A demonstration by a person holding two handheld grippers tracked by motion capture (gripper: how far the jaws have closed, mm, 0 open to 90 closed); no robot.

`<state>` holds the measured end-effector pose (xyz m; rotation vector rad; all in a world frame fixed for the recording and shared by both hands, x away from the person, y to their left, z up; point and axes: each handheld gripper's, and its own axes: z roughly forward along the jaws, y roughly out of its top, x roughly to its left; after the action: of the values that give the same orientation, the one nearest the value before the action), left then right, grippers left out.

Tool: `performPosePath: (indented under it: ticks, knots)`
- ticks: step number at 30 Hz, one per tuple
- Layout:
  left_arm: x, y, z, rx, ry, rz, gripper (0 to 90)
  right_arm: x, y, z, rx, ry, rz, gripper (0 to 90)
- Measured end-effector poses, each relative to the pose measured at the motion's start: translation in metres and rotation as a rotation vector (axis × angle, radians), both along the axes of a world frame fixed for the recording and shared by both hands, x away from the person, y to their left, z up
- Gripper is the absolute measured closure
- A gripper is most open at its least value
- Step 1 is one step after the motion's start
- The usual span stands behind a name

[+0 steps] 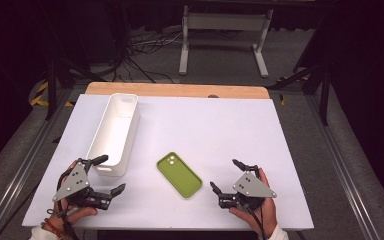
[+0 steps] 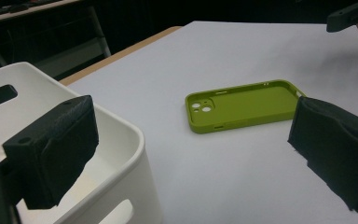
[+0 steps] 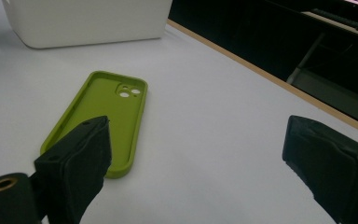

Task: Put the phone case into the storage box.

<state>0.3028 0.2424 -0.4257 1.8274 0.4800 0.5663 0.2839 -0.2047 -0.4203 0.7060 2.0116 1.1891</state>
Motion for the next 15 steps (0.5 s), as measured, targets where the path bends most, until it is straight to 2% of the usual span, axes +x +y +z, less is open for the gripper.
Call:
performPosePath:
  ticks: [4, 7, 15]
  knots:
    - [0.001, 0.000, 0.000, 0.002, 0.006, -0.005, 1.9, 0.003, -0.003, 0.000, 0.007, 0.022, -0.002, 8.5]
    - [0.000, 0.000, -0.001, -0.015, 0.011, -0.005, 1.9, 0.006, -0.004, 0.001, 0.007, 0.041, -0.005, 8.2]
    - [-0.001, 0.002, -0.002, 0.002, 0.020, -0.016, 2.1, 0.022, -0.003, 0.007, -0.002, 0.106, 0.006, 7.9]
